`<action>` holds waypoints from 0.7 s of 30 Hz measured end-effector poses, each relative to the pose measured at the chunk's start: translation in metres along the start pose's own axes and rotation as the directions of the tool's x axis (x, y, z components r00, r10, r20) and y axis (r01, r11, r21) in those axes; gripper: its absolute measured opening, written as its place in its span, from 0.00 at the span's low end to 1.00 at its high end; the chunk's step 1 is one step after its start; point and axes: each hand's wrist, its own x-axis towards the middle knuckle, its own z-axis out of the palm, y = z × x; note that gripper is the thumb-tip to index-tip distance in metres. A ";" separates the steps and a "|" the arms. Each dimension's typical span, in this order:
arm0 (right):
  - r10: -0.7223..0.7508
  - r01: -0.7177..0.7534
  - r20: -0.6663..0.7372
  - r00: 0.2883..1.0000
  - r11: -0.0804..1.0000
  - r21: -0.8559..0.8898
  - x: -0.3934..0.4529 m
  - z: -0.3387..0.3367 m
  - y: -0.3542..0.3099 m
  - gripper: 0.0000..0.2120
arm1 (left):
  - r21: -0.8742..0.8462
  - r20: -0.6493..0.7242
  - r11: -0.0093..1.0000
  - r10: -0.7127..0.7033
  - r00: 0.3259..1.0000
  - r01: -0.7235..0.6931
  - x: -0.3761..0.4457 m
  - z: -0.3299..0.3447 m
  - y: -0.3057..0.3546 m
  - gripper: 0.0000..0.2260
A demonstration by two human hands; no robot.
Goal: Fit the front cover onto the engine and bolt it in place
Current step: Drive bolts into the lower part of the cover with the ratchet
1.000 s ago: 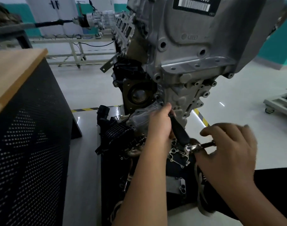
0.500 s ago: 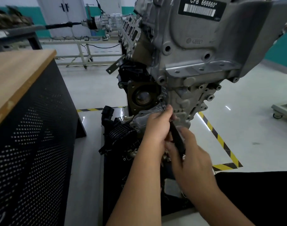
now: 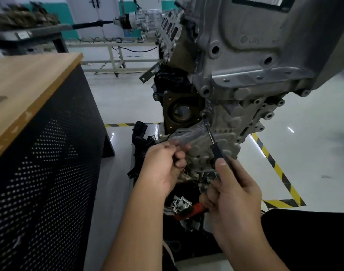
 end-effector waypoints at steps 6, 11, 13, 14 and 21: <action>-0.223 0.183 -0.090 0.971 0.927 -0.328 0.001 -0.038 -0.002 0.12 | 0.069 0.083 0.997 0.039 0.996 -0.044 0.001 -0.002 -0.001 0.05; -0.098 0.085 -0.033 0.995 0.955 -0.283 -0.007 -0.063 0.002 0.18 | 0.045 0.038 0.996 0.071 0.997 -0.073 0.008 0.000 -0.012 0.07; -0.065 0.071 0.032 0.997 0.951 -0.300 -0.006 -0.066 0.002 0.19 | -0.028 0.067 0.998 0.060 0.996 -0.058 0.009 0.000 -0.015 0.08; -0.062 0.075 0.051 0.997 0.947 -0.312 -0.004 -0.067 0.002 0.19 | -0.053 0.087 0.997 0.054 0.995 -0.049 0.010 0.000 -0.016 0.08; -0.071 0.098 0.107 0.992 0.958 -0.271 0.001 -0.072 0.002 0.20 | 0.019 0.122 0.996 0.080 0.989 -0.083 0.011 -0.002 -0.015 0.08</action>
